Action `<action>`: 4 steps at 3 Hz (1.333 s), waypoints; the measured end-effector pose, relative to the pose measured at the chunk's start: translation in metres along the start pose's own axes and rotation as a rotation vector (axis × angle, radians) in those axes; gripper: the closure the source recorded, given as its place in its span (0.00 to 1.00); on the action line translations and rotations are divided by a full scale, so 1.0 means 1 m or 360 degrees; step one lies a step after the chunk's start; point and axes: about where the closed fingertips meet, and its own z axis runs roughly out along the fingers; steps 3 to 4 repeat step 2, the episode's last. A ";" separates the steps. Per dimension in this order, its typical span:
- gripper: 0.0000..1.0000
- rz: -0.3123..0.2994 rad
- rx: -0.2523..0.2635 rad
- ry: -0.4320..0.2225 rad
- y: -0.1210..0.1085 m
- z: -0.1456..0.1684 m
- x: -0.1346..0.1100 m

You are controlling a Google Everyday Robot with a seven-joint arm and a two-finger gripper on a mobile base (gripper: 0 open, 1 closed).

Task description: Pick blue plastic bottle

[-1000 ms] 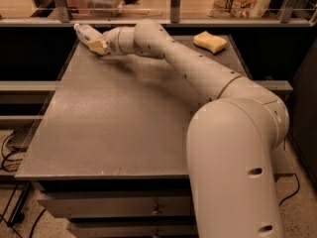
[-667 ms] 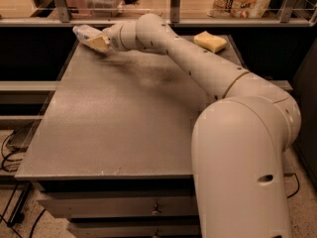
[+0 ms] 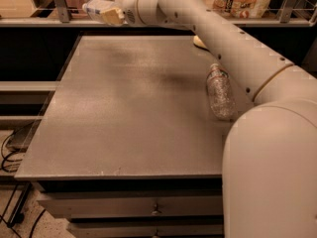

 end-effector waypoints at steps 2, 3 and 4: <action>1.00 -0.0102 -0.0019 -0.0169 -0.008 -0.046 -0.044; 1.00 -0.0102 -0.0019 -0.0169 -0.008 -0.046 -0.044; 1.00 -0.0102 -0.0019 -0.0169 -0.008 -0.046 -0.044</action>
Offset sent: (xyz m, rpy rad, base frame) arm -0.0143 -0.0283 0.0442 0.0441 -0.0683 0.0241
